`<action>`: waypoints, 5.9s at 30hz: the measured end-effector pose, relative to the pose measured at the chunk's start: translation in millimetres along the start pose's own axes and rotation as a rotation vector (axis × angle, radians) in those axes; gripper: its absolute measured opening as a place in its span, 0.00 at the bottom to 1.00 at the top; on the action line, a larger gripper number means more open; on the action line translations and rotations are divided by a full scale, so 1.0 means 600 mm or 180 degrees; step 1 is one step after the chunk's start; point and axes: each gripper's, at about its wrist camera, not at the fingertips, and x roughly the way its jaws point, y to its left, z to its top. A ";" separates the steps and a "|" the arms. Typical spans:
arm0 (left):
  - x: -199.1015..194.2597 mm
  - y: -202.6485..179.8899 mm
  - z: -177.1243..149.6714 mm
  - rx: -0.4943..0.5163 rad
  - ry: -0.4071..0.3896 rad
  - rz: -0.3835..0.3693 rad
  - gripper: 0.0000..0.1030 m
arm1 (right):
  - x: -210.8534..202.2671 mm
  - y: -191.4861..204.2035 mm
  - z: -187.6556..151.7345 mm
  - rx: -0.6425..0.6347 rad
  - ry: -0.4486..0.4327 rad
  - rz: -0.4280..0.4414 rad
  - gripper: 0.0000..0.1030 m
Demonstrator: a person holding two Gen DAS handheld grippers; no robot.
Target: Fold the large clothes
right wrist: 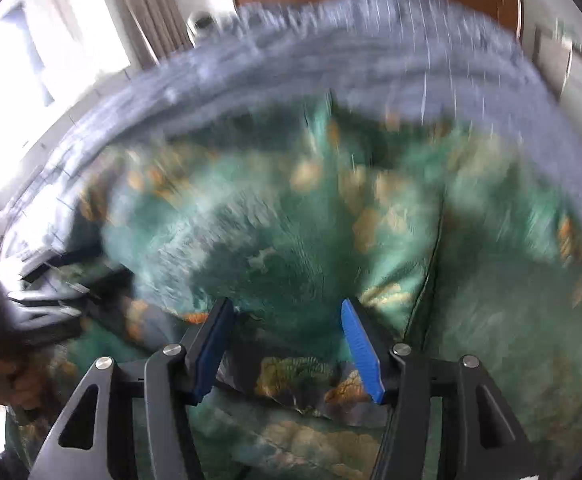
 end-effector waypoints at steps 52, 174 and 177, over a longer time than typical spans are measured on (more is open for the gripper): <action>-0.295 -0.014 -0.200 0.0389 -0.0340 0.0096 0.90 | -0.283 0.018 -0.194 0.0065 -0.0709 -0.0379 0.79; -0.256 0.056 -0.363 -0.0335 0.0777 -0.0347 0.15 | -0.380 -0.202 -0.545 0.0910 0.0334 0.0001 0.33; -0.277 0.064 -0.353 -0.0559 0.0719 -0.0459 0.11 | -0.398 -0.193 -0.529 0.0934 0.0251 0.0042 0.16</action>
